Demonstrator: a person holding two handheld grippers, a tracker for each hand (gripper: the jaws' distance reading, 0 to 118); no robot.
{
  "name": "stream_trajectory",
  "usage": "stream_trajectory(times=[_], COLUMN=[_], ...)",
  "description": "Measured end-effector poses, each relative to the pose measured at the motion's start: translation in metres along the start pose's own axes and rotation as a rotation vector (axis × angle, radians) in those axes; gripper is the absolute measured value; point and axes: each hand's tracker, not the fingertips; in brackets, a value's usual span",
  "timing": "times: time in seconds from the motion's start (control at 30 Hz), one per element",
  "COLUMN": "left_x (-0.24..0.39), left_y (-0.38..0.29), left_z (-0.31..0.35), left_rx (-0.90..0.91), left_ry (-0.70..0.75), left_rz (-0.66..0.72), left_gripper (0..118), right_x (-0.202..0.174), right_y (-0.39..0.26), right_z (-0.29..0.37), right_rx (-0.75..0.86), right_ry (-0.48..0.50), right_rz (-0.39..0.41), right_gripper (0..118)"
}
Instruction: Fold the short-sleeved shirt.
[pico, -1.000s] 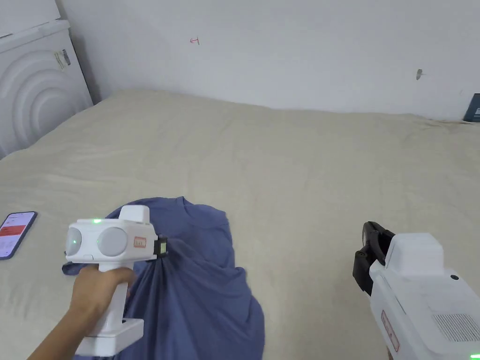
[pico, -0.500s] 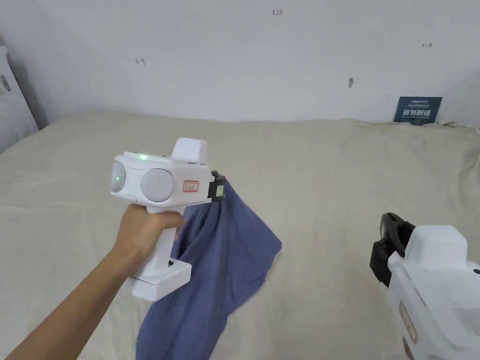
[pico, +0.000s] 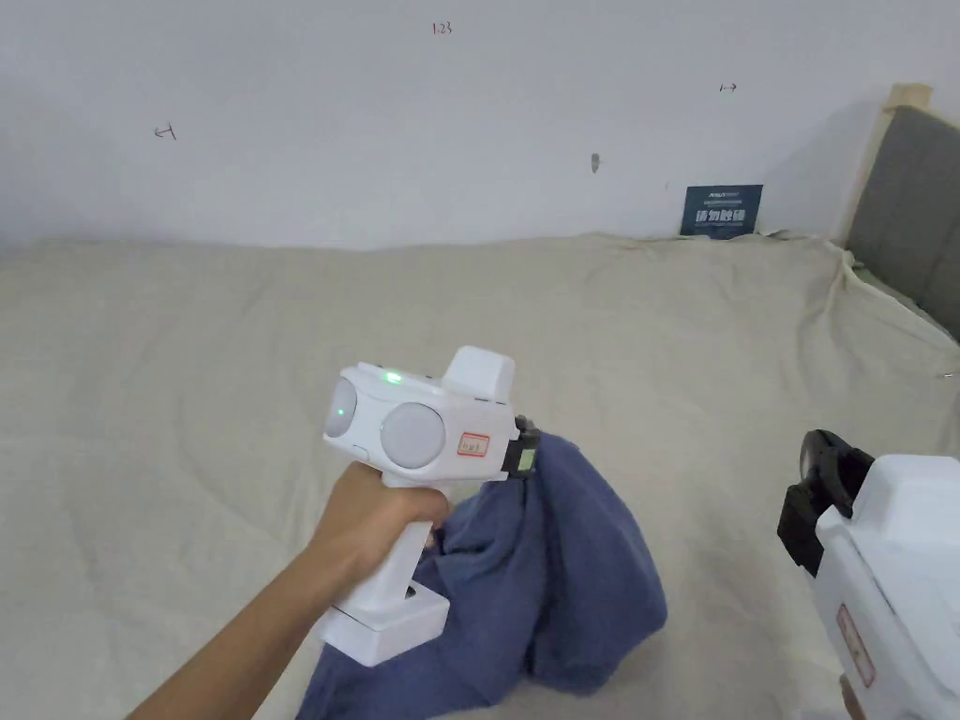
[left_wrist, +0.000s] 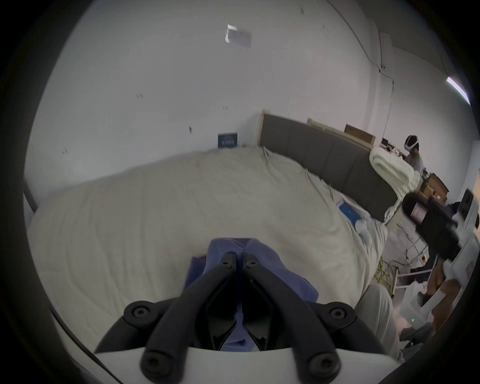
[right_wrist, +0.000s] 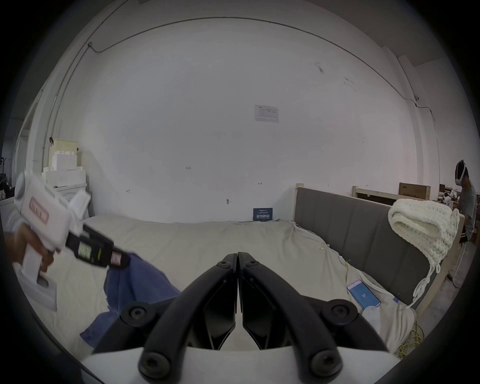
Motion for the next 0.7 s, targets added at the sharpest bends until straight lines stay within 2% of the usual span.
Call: stream_trajectory(times=[0.1,0.43,0.53,0.63,0.7], left_x=[0.001,-0.005,-0.010,-0.008,-0.001], left_y=[-0.028,-0.105,-0.118,-0.115,-0.107], left_z=[-0.031,-0.097,-0.114,-0.111,-0.095], left_rx=[-0.125,-0.411,-0.455,-0.424,-0.396], left_ry=[0.026,0.106,0.119,0.125,0.129], left_rz=[-0.027,0.029,0.053,0.049,0.054], left_gripper=[0,0,0,0,19], right_x=[0.005,0.005,0.003,0.002,0.001], right_y=[-0.006,-0.021,-0.023,-0.023,-0.022], right_z=[-0.001,-0.010,-0.011,-0.011,-0.011], right_rx=[-0.019,-0.060,-0.067,-0.071,-0.069], right_ry=[-0.007,-0.001,0.003,0.008,0.009], right_rz=[0.001,-0.004,-0.007,-0.002,0.001], right_gripper=[1,1,1,1,1])
